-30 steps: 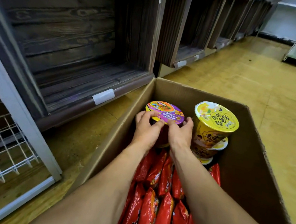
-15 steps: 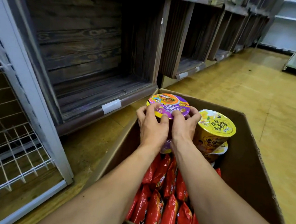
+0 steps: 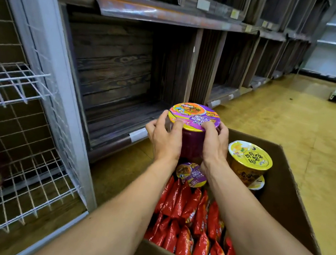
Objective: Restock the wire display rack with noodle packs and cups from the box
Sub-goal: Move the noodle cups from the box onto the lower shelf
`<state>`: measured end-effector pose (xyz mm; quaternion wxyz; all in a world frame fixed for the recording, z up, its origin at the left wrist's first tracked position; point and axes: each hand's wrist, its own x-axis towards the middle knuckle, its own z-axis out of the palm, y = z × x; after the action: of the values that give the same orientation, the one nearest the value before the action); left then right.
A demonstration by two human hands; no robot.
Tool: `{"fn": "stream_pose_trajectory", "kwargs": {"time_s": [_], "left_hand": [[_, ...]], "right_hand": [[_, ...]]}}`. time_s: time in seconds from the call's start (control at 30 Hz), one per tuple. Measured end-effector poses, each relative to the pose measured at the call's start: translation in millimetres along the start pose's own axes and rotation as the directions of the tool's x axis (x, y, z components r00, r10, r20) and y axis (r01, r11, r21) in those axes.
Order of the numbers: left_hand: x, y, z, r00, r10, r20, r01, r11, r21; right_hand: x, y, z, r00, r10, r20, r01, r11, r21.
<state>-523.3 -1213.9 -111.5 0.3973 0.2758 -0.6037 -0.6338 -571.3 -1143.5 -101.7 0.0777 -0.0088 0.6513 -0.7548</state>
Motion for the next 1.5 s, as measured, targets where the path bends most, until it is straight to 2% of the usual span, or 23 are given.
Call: {"fn": "stream_pose_trajectory", "kwargs": {"time_s": [0.13,0.3,0.43,0.53,0.67,0.8,0.9,1.0,1.17,1.37,1.5], "left_hand": [[3,17,-12,1.000,0.016,-0.015,-0.017,0.999,-0.043],[5,21,-45,0.998,0.032,-0.054,-0.033,0.999,-0.018],[8,18,-82,0.992,-0.081,-0.093,0.070,0.991,-0.115],[9,15,-115,0.982,-0.145,-0.121,0.108,0.957,-0.267],[11,14,-152,0.965,-0.211,-0.156,0.149,0.930,-0.337],[7,16,-177,0.950,-0.261,-0.174,0.192,0.923,-0.334],[5,12,-192,0.944,-0.245,-0.220,0.175,0.939,-0.295],[0,9,-210,0.938,-0.236,-0.253,0.173,0.953,-0.249],[-2,3,-233,0.935,-0.254,-0.249,0.199,0.953,-0.229],[1,0,-253,0.940,-0.268,-0.211,0.238,0.958,-0.159],[-3,-4,-261,0.928,-0.329,-0.175,0.305,0.941,-0.150]], "right_hand": [[-19,-15,11,0.998,-0.027,0.061,0.026,0.999,0.026],[-37,-20,30,0.986,-0.048,0.163,0.052,0.998,-0.020],[-51,-14,43,0.947,-0.028,0.321,0.057,0.995,-0.081],[-70,-5,57,0.918,-0.030,0.394,0.098,0.983,-0.153],[-93,8,75,0.887,-0.010,0.461,0.103,0.979,-0.177],[-105,19,86,0.860,0.010,0.510,0.108,0.974,-0.201],[-110,23,90,0.841,0.044,0.539,0.076,0.977,-0.199],[-120,27,95,0.793,0.089,0.602,0.065,0.971,-0.228],[-141,42,109,0.784,0.105,0.611,0.079,0.961,-0.266],[-159,59,127,0.835,0.109,0.540,0.038,0.966,-0.255],[-166,60,133,0.852,0.077,0.518,0.077,0.960,-0.270]]}}
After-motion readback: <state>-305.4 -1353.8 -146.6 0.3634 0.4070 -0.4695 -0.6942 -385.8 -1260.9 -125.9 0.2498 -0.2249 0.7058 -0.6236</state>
